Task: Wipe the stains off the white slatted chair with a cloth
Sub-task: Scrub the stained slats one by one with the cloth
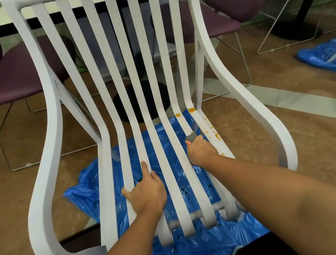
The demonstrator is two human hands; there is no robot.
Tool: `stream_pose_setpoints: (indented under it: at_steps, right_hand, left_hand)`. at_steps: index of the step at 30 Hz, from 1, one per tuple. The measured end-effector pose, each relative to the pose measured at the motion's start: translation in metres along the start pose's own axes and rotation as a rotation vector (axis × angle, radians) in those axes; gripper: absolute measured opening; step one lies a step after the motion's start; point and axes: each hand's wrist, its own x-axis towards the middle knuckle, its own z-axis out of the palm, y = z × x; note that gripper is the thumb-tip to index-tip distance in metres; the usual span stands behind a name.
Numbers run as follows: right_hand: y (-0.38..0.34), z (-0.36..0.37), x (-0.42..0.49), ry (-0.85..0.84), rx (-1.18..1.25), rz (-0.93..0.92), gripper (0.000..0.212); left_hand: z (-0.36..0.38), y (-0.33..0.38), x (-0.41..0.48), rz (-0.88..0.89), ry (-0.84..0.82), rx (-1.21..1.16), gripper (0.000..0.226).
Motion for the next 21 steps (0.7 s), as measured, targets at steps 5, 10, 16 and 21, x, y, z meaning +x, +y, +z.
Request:
stream_pose_setpoints:
  at_steps: [5,10,16,21]
  right_hand:
    - [0.021,0.001,-0.020,-0.017,-0.001,-0.008,0.040]
    - [0.045,0.005,-0.052,-0.038,-0.037,-0.010,0.040]
    - [0.059,0.010,-0.068,-0.049,0.028,0.012,0.037]
    - [0.044,0.010,-0.051,-0.001,-0.059,0.016,0.045]
  left_hand:
    - [-0.003,0.002,-0.003,0.003,-0.004,0.000,0.054]
    - [-0.005,0.002,-0.003,0.000,-0.001,0.016,0.054]
    - [-0.002,0.000,-0.003,0.004,0.003,0.026,0.054]
    - [-0.001,-0.001,-0.001,0.005,-0.014,0.049,0.055]
